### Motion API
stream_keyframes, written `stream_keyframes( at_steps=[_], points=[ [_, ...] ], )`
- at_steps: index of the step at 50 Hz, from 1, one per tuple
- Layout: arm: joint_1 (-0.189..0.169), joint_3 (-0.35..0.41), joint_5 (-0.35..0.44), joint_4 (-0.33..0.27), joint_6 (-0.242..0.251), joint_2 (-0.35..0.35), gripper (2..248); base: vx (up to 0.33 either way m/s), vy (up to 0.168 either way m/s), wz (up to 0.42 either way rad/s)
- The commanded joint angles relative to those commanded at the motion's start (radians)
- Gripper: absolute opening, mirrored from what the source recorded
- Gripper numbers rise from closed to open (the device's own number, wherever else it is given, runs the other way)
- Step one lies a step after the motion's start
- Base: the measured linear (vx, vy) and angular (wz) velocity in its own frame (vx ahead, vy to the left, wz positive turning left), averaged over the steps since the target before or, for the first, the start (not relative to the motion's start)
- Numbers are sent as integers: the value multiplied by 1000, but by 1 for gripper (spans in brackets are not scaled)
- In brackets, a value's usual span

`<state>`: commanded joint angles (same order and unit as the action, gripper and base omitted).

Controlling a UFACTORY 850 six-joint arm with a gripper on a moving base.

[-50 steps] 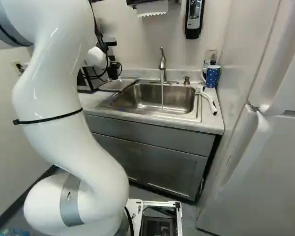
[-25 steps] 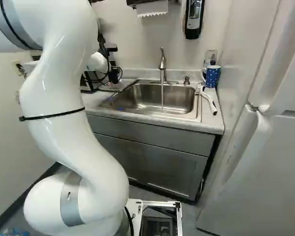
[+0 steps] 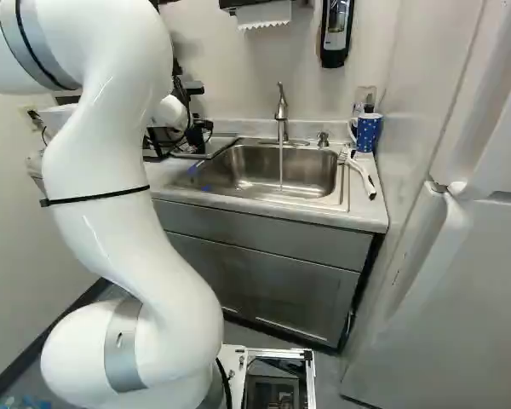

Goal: Rinse the cup and place it in the tray

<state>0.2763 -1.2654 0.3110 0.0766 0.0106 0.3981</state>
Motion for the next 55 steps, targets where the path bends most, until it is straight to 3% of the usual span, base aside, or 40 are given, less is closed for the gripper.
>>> stream_keyframes(
  at_steps=[1,6,7,55],
  points=[
    [0,0,0,0,0,0,226,0,0,0],
    [0,0,0,0,0,0,226,0,0,0],
    [0,0,0,0,0,0,247,0,0,0],
    [0,-20,0,0,0,-50,247,0,0,0]
  ],
)
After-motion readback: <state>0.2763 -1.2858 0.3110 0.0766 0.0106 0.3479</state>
